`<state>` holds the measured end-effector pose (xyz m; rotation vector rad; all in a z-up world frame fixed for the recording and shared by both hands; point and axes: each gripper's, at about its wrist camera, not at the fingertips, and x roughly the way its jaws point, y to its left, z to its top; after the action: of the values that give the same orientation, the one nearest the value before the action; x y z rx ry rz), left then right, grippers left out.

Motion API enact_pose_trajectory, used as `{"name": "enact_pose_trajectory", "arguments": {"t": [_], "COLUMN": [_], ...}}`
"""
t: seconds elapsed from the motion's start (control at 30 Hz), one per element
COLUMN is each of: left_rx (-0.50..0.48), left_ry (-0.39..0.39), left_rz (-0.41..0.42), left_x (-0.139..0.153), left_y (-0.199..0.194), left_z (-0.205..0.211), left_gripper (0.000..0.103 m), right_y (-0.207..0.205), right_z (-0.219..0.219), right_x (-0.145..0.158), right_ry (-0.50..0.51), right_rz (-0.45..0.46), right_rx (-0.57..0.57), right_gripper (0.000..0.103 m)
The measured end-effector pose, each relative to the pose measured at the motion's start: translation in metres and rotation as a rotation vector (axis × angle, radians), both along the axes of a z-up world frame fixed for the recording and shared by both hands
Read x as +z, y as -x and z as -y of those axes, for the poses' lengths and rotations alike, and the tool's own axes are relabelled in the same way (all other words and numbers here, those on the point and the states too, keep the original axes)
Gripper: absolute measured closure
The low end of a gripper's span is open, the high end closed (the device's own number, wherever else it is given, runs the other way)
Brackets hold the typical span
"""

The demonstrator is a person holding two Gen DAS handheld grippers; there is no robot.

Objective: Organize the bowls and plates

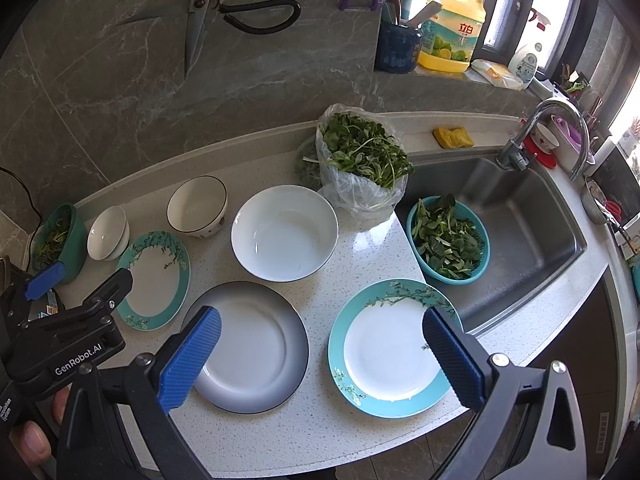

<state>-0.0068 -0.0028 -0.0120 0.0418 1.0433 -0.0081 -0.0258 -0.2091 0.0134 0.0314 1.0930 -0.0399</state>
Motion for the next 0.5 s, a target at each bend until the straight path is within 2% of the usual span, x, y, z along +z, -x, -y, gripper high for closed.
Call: {"name": "enact_pose_trajectory", "arguments": {"t": [0.33, 0.4, 0.5], "left_rx": [-0.016, -0.030, -0.049], "left_ry": [0.002, 0.002, -0.011], "left_rz": [-0.012, -0.011, -0.008], "left_x": [-0.006, -0.009, -0.022], "left_y": [-0.008, -0.009, -0.005], "left_z": [-0.003, -0.003, -0.007], "left_gripper": [0.000, 0.000, 0.000], "right_y": [0.004, -0.005, -0.002], "right_z": [-0.003, 0.001, 0.004], "right_x": [-0.006, -0.011, -0.018], "right_ry": [0.000, -0.004, -0.074], "right_rz": [-0.005, -0.007, 0.020], "right_rx": [-0.008, -0.011, 0.024], "right_gripper": [0.000, 0.000, 0.000]}}
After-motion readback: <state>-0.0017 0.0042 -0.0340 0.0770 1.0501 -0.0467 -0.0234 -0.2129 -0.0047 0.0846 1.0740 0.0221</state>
